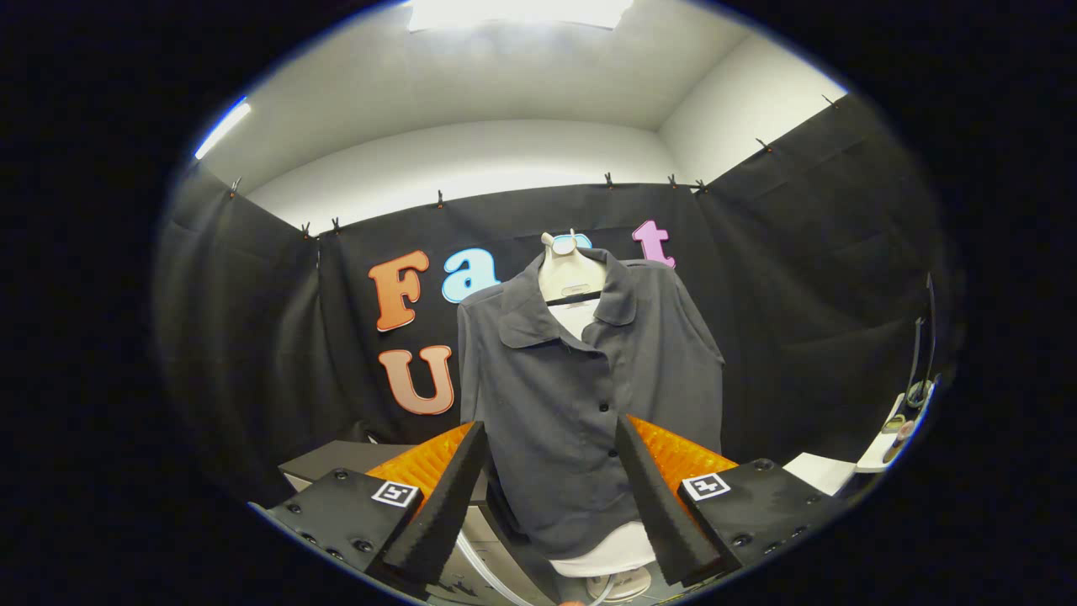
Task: Iron the clothes twice with a garment steamer, once on the left side and once on the right side.
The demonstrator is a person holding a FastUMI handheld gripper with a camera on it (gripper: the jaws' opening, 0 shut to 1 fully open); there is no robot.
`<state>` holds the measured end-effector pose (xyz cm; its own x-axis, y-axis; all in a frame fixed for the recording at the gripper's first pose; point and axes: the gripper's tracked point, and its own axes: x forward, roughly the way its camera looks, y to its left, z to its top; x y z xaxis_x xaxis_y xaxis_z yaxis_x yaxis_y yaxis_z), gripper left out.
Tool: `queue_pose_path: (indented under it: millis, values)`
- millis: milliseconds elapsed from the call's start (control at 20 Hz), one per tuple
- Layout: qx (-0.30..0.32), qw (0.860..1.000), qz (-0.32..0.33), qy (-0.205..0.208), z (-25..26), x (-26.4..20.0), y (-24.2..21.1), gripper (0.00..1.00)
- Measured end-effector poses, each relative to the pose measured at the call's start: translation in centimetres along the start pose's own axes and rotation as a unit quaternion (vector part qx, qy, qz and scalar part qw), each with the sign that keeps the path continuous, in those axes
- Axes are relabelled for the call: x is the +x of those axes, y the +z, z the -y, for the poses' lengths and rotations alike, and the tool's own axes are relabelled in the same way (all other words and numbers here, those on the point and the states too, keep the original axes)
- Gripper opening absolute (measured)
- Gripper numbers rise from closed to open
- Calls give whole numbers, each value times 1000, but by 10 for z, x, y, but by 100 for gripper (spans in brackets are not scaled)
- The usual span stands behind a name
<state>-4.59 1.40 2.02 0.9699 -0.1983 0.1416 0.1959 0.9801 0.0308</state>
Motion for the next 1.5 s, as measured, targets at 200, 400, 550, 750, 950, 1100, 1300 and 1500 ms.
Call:
queue_pose_path:
  millis: [200, 400, 550, 750, 950, 1100, 1300, 1500]
  values:
    - [-15, 999, -8, -31, -7, -7, 1, 98]
    - [-19, 999, 0, -30, -34, 0, 13, 98]
    - [-25, 999, -2, -20, -55, 8, 10, 98]
    - [-35, 999, -17, -4, -96, 32, 3, 98]
    - [-57, 995, -45, 66, -170, 79, -4, 98]
    - [-45, 990, -71, 117, -230, 116, -7, 98]
    - [-37, 979, -119, 160, -291, 175, -18, 98]
    - [-48, 972, -163, 160, -323, 238, -29, 98]
